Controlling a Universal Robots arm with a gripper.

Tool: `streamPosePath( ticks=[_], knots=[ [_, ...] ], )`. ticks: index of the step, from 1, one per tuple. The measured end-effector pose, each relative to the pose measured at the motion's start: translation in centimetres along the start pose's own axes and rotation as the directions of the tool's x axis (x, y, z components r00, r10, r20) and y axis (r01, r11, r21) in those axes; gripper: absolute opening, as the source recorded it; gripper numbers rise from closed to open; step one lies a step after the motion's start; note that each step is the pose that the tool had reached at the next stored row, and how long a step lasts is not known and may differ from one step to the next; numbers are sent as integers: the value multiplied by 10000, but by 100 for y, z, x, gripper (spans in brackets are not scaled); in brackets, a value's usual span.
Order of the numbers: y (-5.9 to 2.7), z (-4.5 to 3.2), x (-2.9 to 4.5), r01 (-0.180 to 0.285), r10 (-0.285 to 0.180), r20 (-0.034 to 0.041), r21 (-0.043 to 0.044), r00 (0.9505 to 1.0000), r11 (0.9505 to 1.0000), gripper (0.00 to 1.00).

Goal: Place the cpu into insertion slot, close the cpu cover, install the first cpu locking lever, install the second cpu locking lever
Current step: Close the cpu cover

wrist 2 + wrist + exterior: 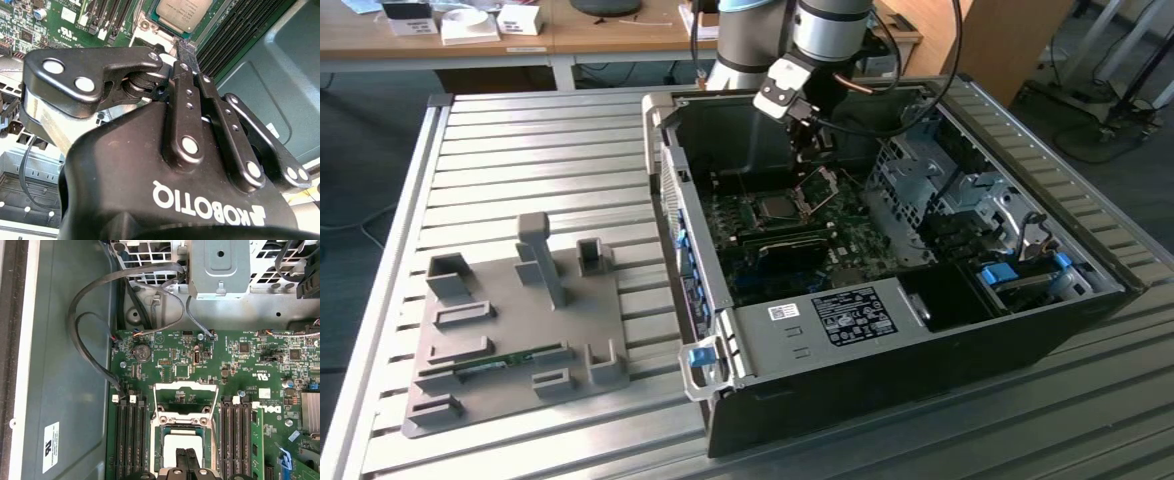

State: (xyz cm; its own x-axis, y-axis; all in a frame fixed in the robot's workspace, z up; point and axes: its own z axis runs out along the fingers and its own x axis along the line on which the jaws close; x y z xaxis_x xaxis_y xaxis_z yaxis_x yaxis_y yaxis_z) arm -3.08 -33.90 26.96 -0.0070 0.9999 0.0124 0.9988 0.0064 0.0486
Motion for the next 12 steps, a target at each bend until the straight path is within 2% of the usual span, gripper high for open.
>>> streamPosePath(
  ticks=[12],
  knots=[
    [75, 6, 7, 0, 0, 1, 0, 10000, 10000, 11]
  ],
)
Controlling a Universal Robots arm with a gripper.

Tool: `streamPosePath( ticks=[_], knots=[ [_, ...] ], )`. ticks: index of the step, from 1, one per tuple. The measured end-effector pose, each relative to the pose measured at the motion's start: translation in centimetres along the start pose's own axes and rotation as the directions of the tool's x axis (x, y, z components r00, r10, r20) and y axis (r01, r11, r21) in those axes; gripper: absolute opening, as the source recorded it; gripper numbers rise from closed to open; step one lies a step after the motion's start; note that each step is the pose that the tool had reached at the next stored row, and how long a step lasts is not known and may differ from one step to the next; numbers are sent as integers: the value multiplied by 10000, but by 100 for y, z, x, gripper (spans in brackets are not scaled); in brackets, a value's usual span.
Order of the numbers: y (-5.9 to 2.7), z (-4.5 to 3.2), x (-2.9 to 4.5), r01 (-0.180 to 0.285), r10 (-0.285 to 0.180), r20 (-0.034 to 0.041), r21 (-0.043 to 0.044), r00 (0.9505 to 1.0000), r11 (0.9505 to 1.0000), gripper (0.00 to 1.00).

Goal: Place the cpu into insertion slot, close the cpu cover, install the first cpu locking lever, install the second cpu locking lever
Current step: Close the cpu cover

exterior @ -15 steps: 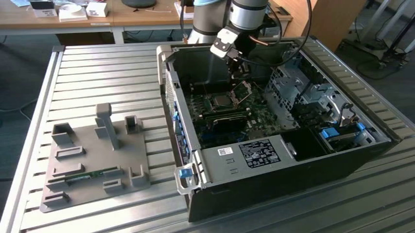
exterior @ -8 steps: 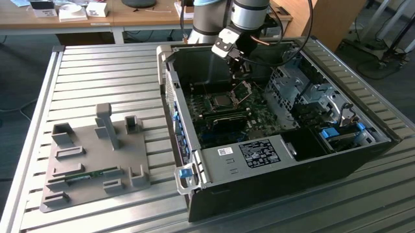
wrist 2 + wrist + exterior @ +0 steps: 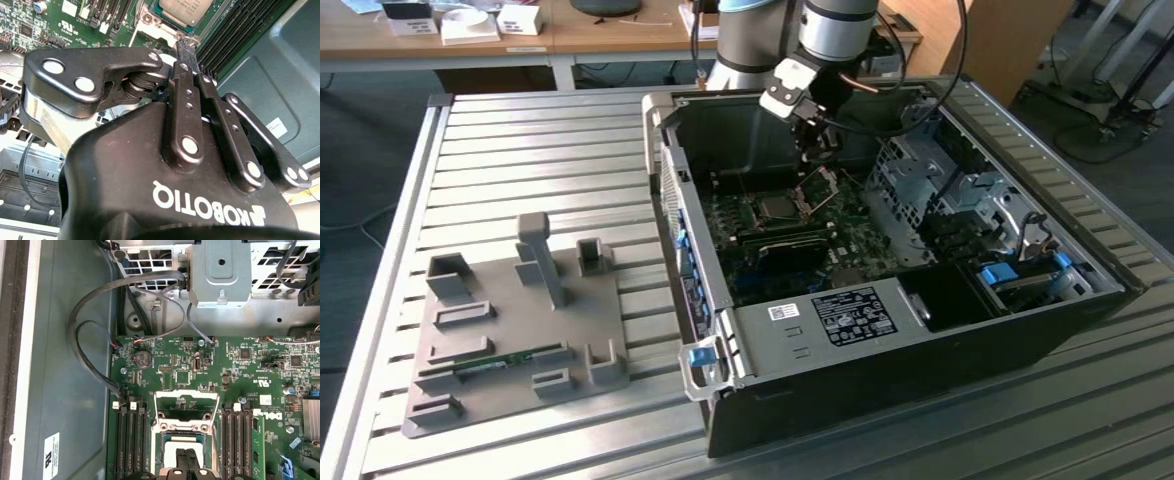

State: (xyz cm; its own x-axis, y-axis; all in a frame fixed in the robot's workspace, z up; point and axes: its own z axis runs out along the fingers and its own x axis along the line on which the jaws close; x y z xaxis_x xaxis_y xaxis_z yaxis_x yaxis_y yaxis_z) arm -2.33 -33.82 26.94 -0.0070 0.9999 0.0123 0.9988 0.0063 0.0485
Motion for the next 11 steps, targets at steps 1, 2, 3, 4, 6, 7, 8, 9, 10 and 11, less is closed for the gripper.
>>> streamPosePath(
  ticks=[1, 2, 3, 4, 6, 7, 8, 9, 10, 11],
  knots=[
    [7, 1, 1, 0, 0, -1, 0, 10000, 10000, 11],
    [14, 1, 2, -1, 1, 0, 0, 10000, 10000, 11],
    [22, 1, 3, 0, 0, 0, 0, 10000, 10000, 11],
    [30, 2, 4, 0, 0, 0, 0, 10000, 10000, 11],
    [46, 3, 5, 0, 0, 0, 0, 10000, 10000, 11],
    [54, 3, 6, 0, 0, 0, 0, 10000, 10000, 11],
    [63, 4, 6, 0, 0, -1, 0, 10000, 10000, 11],
    [70, 4, 7, 0, 0, -1, 0, 10000, 10000, 11],
    [77, 5, 8, 0, 0, -1, 0, 10000, 10000, 11],
    [83, 5, 8, 0, 0, -1, 0, 10000, 10000, 11]
  ],
)
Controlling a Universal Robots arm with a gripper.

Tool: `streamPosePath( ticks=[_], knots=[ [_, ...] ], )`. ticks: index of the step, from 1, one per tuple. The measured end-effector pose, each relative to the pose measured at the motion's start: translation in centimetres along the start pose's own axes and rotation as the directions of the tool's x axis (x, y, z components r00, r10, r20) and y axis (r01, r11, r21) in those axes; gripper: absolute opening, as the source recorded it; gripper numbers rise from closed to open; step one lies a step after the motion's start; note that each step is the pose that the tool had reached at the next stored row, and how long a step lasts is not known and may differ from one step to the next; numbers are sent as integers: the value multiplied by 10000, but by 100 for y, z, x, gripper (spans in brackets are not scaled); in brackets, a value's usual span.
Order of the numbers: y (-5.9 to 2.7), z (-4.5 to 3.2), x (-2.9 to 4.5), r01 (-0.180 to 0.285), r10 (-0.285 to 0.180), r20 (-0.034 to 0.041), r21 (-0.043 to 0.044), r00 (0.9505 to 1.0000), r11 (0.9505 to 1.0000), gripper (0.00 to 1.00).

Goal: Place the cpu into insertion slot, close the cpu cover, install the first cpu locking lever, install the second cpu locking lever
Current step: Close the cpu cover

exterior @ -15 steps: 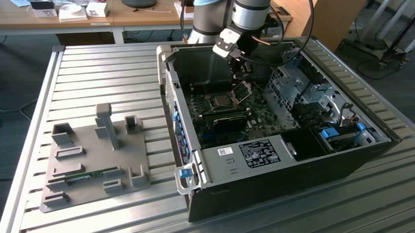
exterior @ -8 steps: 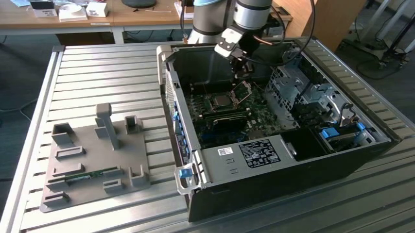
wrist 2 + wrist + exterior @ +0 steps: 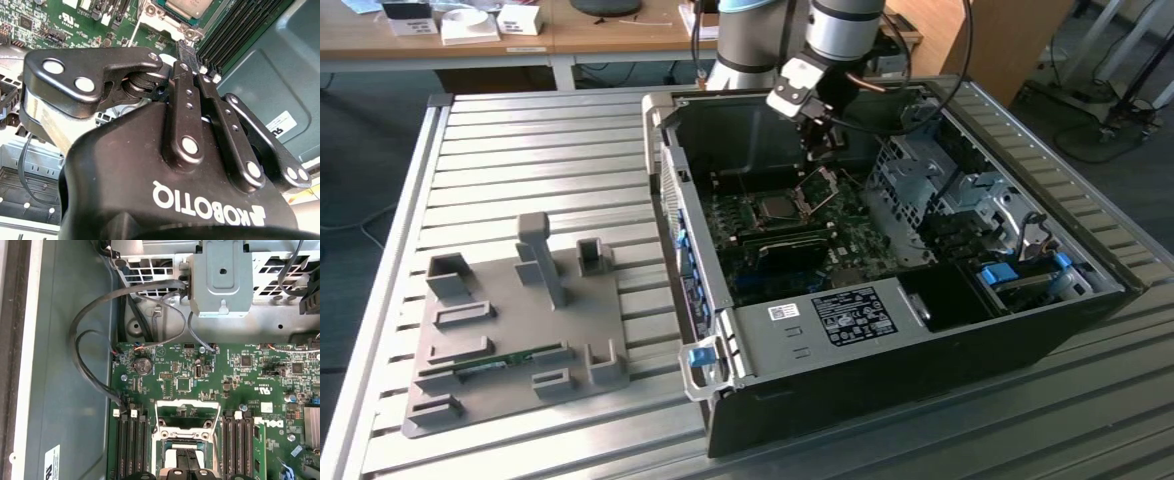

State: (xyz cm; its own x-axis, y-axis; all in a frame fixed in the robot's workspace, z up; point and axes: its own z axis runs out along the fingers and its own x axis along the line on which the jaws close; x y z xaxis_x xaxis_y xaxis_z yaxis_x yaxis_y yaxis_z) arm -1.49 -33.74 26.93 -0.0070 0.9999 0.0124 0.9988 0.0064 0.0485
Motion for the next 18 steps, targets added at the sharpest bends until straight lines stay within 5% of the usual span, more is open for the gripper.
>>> streamPosePath(
  ticks=[18],
  knots=[
    [65, 4, 3, 0, 0, 0, 0, 10000, 10000, 11]
  ],
)
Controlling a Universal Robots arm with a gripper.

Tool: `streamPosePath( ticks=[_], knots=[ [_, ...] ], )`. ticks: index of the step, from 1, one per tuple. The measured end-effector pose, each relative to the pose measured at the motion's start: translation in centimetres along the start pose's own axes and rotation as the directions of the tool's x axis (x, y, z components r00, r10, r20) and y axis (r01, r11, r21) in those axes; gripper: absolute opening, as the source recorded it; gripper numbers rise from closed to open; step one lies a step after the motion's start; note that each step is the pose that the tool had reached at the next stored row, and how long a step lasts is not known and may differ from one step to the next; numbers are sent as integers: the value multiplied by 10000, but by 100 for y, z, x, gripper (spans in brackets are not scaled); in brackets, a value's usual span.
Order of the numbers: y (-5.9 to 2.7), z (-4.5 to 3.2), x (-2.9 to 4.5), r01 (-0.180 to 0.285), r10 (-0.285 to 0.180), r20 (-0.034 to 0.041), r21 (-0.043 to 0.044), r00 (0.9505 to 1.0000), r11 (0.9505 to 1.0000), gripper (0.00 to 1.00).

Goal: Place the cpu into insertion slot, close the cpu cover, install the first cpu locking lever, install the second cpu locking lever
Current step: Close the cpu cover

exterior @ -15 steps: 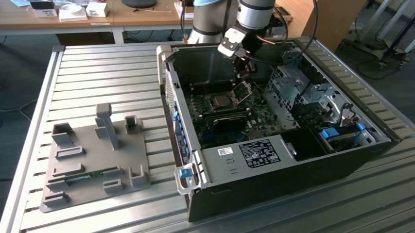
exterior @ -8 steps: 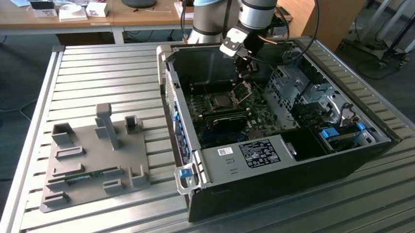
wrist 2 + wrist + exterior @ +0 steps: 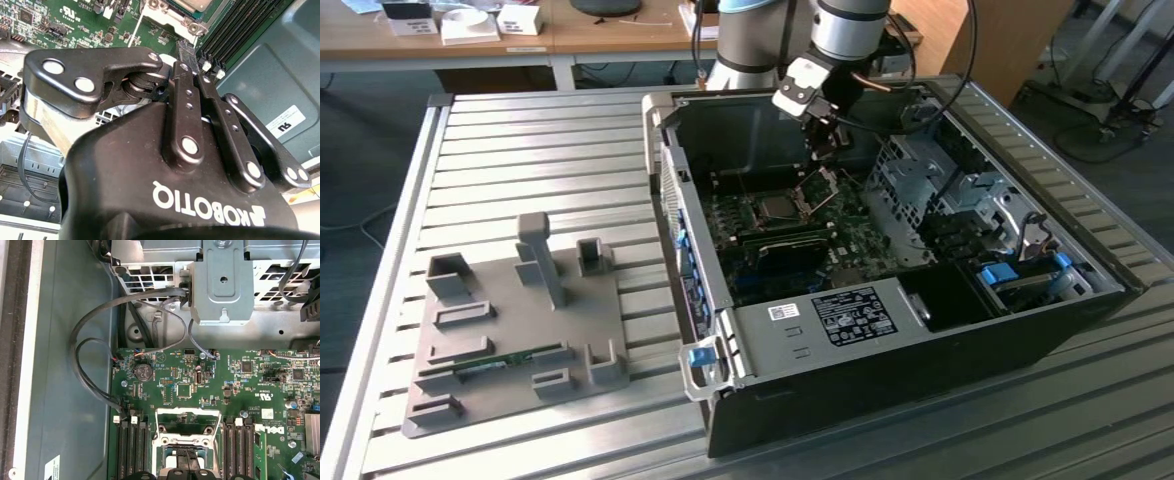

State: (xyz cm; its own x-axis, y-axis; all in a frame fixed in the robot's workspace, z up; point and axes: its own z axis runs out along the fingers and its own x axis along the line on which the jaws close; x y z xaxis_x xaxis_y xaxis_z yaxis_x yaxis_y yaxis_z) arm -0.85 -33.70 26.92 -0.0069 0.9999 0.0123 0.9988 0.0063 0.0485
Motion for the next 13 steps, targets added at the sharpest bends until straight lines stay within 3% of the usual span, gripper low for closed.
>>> streamPosePath(
  ticks=[13],
  knots=[
    [117, 15, 1, 0, 0, -1, -1, 10000, 10000, 11]
  ],
)
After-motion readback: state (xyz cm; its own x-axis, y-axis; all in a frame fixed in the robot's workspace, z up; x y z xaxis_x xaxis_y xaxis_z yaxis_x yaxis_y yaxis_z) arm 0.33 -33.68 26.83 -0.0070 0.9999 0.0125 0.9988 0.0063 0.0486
